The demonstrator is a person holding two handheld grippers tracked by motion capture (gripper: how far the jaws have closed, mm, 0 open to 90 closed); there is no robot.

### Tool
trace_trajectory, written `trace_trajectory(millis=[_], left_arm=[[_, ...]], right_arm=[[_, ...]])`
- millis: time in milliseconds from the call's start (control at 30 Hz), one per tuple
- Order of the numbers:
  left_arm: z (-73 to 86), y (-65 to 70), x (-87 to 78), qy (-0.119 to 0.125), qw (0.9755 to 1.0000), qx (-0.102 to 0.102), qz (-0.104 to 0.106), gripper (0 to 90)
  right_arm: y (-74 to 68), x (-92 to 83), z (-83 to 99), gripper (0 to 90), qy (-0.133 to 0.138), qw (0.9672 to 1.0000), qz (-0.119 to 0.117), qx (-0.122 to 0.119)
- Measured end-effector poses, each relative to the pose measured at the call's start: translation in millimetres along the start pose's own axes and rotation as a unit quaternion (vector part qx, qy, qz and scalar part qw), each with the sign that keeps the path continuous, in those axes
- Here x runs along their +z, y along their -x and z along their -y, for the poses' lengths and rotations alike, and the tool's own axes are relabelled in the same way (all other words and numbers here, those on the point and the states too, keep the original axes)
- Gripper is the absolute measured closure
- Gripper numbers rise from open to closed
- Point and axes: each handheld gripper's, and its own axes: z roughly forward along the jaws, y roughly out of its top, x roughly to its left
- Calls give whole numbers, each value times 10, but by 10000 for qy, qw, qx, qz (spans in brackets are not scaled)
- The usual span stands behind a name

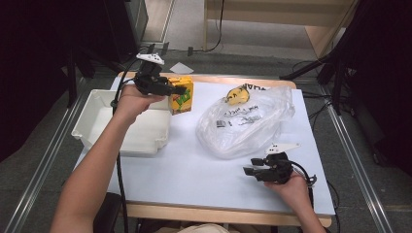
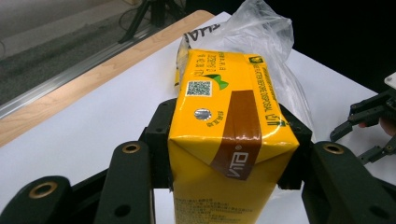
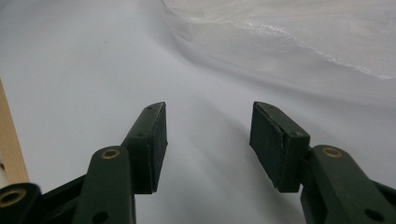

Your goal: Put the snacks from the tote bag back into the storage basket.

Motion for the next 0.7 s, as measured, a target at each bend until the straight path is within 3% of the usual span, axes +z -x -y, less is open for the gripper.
trace_trajectory(millis=[700], left_arm=[[188, -193, -169, 34, 9992, -226, -332, 525]], right_arm=[[3, 22, -18, 471, -15, 10000, -11, -36]])
